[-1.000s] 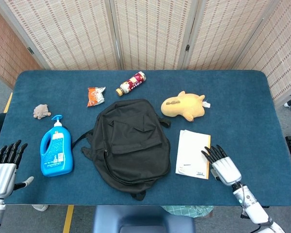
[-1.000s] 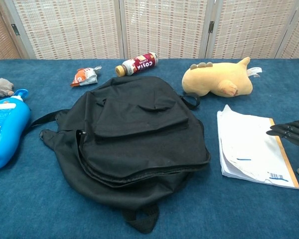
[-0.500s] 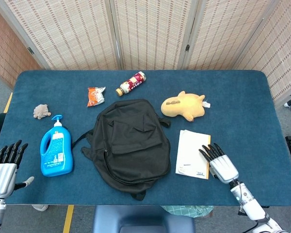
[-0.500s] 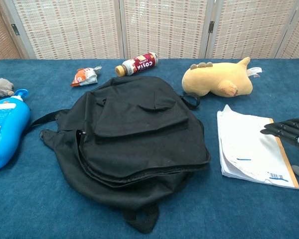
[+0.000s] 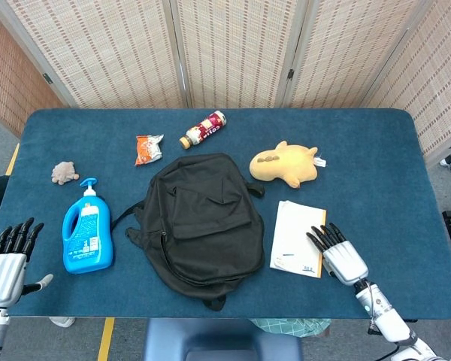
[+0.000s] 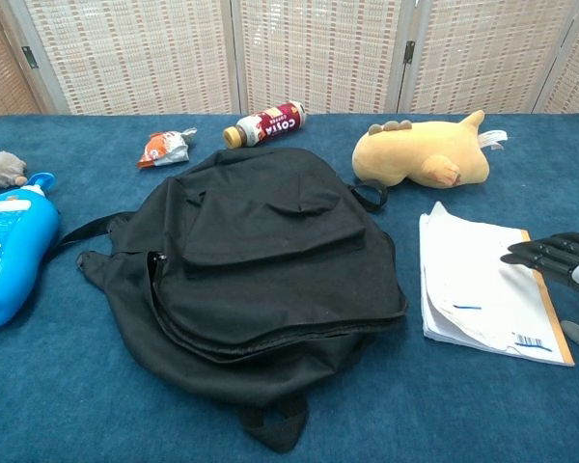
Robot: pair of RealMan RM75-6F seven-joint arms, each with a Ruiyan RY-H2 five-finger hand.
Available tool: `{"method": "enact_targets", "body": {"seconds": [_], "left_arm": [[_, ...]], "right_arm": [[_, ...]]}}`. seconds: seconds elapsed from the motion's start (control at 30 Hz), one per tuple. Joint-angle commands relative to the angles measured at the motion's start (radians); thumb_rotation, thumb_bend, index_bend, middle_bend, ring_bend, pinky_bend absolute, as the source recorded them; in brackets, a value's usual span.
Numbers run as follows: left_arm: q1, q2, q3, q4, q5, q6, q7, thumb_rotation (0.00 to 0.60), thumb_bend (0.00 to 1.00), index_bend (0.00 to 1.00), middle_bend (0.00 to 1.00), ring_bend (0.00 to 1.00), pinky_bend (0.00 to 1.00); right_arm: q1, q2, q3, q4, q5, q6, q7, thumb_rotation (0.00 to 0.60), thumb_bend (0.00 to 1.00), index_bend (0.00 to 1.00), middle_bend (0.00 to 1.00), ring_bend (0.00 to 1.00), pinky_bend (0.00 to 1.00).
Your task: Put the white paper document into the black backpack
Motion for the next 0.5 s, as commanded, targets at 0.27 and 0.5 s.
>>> {"method": "enact_targets", "body": {"seconds": [0.27,0.5], "left_arm": [[-0.001,-0.001,0.003,0.004,-0.001,-0.005,-0.006,0.600,0.13,0.03,0.02,0.02,0.00],[-0.002,-0.001,0.003,0.003,0.003,-0.004,-0.008,0.600,0.13,0.03,0.02,0.02,0.00]], "right_arm": [[0.021,0.000,0.003,0.006,0.013,-0.038,-0.006,0.600,0.48,0.02,0.06,0.03,0.00],[0.035,0.000,0.005,0.004,0.010,-0.037,-0.010,0.600,0.48,0.02,0.06,0.03,0.00]]}}
